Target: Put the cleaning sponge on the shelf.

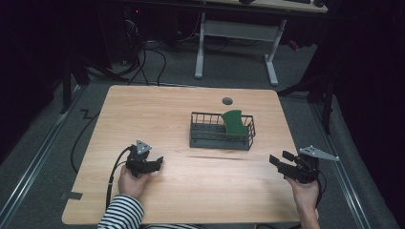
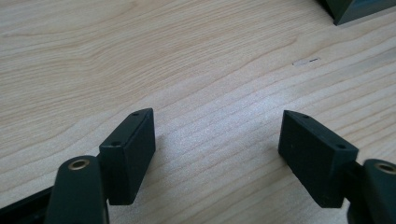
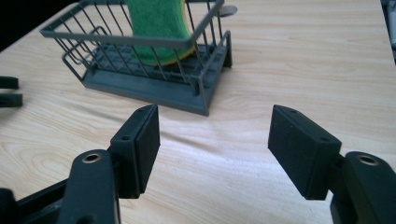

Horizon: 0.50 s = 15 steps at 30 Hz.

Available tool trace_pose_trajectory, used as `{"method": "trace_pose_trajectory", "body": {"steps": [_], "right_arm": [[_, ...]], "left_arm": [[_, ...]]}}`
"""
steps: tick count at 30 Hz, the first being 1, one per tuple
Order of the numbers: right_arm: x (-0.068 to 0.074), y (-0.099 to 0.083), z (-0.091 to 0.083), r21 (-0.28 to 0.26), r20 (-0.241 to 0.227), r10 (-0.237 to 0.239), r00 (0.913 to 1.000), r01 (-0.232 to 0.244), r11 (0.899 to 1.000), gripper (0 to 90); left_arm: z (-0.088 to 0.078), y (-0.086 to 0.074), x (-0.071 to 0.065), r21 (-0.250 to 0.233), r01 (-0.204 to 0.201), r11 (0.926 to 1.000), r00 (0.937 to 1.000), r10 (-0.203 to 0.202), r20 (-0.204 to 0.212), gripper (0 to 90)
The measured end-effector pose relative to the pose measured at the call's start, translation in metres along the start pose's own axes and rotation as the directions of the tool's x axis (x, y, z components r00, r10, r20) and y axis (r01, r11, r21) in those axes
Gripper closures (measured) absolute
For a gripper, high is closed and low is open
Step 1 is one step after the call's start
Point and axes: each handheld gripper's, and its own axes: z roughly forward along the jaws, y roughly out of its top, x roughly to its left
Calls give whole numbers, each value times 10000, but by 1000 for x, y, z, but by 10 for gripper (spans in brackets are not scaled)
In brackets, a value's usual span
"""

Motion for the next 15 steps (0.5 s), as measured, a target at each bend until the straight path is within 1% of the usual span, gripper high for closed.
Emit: {"method": "trace_pose_trajectory", "body": {"steps": [3, 4, 8, 14, 15], "right_arm": [[-1, -8, 3, 29, 67, -39, 10000, 38, 10000, 351], [-1, -8, 3, 29, 67, -39, 10000, 38, 10000, 351], [-3, -15, 7, 0, 161, 58, 9999, -58, 10000, 353], [-3, -21, 15, 93, 270, -55, 9996, 52, 9999, 354], [-3, -24, 18, 152, 341, -81, 9994, 76, 9999, 355]], "left_arm": [[0, 0, 0, 0, -1, 10000, 10000, 1, -1, 277], [0, 0, 0, 2, -4, 10000, 10000, 4, 1, 277], [0, 0, 0, 3, -8, 10000, 10000, 8, -4, 276], [0, 0, 0, -9, 3, 10000, 10000, -3, -11, 276], [0, 0, 0, -6, 1, 10000, 10000, -1, -12, 276]]}}
